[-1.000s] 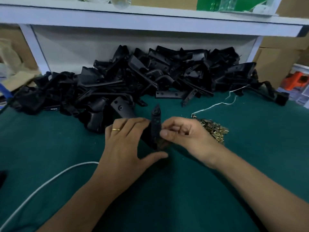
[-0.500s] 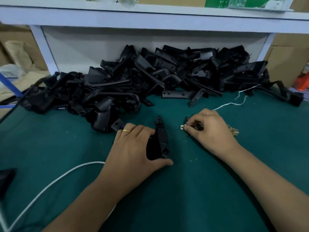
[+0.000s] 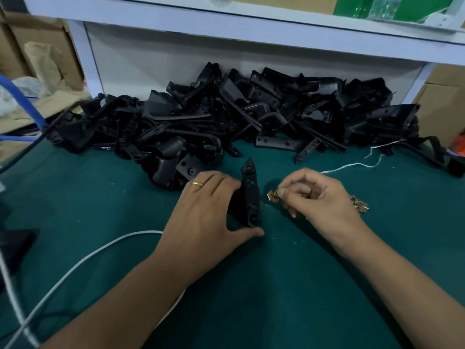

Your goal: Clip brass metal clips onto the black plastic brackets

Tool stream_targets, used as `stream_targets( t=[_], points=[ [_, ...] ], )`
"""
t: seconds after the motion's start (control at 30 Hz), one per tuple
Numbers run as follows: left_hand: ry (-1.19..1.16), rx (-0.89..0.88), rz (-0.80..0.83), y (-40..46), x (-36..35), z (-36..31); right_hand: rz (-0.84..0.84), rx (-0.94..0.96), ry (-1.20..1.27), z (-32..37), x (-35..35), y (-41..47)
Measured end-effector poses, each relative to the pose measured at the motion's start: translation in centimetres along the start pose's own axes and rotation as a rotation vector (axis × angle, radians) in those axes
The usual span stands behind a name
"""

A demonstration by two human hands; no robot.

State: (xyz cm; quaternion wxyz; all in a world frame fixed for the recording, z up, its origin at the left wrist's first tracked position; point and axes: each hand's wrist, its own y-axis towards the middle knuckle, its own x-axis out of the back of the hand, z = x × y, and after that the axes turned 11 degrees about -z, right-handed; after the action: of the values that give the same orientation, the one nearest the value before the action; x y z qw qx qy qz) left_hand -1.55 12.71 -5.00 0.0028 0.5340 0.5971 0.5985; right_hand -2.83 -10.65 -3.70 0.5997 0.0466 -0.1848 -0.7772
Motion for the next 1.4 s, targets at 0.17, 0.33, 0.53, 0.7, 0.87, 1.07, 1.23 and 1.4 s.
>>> stream_targets(
  t=[0.17,0.33,0.53,0.7,0.87,1.07,1.23,1.4],
  points=[
    [-0.002,0.023,0.018,-0.1,0.3,0.0,0.031,0.041,-0.116,0.4,0.4,-0.3],
    [0.011,0.025,0.068,-0.1,0.4,-0.1,0.151,0.027,-0.260,0.1,0.9,-0.4],
    [-0.052,0.013,0.075,-0.2,0.3,-0.3,0.130,0.069,-0.067,0.5,0.8,-0.4],
    [-0.071,-0.037,-0.003,0.1,0.5,-0.5,0.077,0.008,0.278,0.5,-1.1,-1.1],
    [-0.072,-0.077,-0.014,0.3,0.5,-0.1,0.073,-0.053,0.370,0.8,-1.5,-1.3],
    [-0.082,-0.102,-0.017,0.4,0.6,-0.3,0.058,-0.113,0.327,1.3,-1.8,-1.6],
    [-0.059,-0.112,0.032,0.3,0.6,-0.2,0.073,-0.165,0.301,1.6,-1.7,-1.8],
    [-0.001,-0.130,0.067,0.4,0.6,-0.3,0.050,-0.167,0.244,1.7,-1.8,-1.9]
  ],
)
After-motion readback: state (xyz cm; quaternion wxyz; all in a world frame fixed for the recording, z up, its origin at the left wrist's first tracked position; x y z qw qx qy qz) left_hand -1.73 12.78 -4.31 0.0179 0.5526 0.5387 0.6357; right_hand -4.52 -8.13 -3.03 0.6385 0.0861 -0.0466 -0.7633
